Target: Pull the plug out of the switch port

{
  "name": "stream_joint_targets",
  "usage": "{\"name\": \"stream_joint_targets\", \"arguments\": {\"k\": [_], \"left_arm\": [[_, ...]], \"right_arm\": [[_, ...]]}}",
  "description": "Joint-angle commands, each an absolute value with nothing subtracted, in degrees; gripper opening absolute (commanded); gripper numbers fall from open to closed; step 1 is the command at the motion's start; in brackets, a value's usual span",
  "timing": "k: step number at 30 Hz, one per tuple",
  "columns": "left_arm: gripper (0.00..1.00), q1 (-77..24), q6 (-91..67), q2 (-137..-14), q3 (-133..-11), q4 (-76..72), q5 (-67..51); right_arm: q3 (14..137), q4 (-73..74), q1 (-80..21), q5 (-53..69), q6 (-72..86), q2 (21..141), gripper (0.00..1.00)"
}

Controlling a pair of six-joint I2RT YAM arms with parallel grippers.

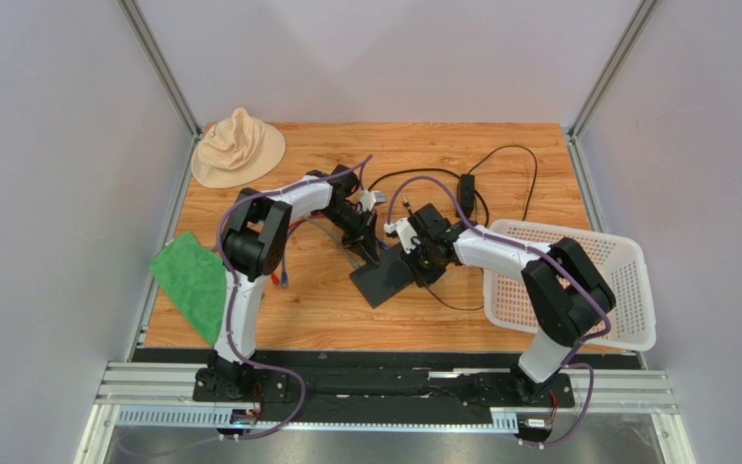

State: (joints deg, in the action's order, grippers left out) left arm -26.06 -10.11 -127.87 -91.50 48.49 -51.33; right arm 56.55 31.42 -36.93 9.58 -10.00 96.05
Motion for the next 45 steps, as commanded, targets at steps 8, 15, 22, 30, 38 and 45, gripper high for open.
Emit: {"name": "stream_joint_targets", "arguments": {"k": [8, 15, 22, 30, 38, 45], "left_arm": [[0.00, -24.6, -11.4, -106.2, -77.9, 32.4, -41.4], [0.00, -21.8, -14.5, -112.0, -77.7, 31.5, -45.7], [0.00, -21.1, -14.0, -127.3, -88.3, 40.3, -38.6], [0.00, -20.0, -16.1, -129.2, -92.5, 46.7, -34.1], [0.00, -20.4, -17.0, -130.6, -91.9, 49.7, -33.9], [0.00, -19.6, -18.1, -132.8, -90.5, 49.9, -34.3]], "right_arm": [[75.6, 33.7, -36.7, 13.2, -9.1, 106.9, 0.00], [84.1, 35.4, -36.9, 14.7, -9.1, 114.5, 0.00], [82.5, 34.3, -36.9, 12.9, -11.4, 115.7, 0.00], [78.4, 35.7, -37.1, 15.5, -13.4, 113.5, 0.00], [74.3, 37.9, -37.2, 18.8, -11.1, 111.4, 0.00], [68.1, 39.5, -36.7, 18.2, -8.3, 108.5, 0.00]]}}
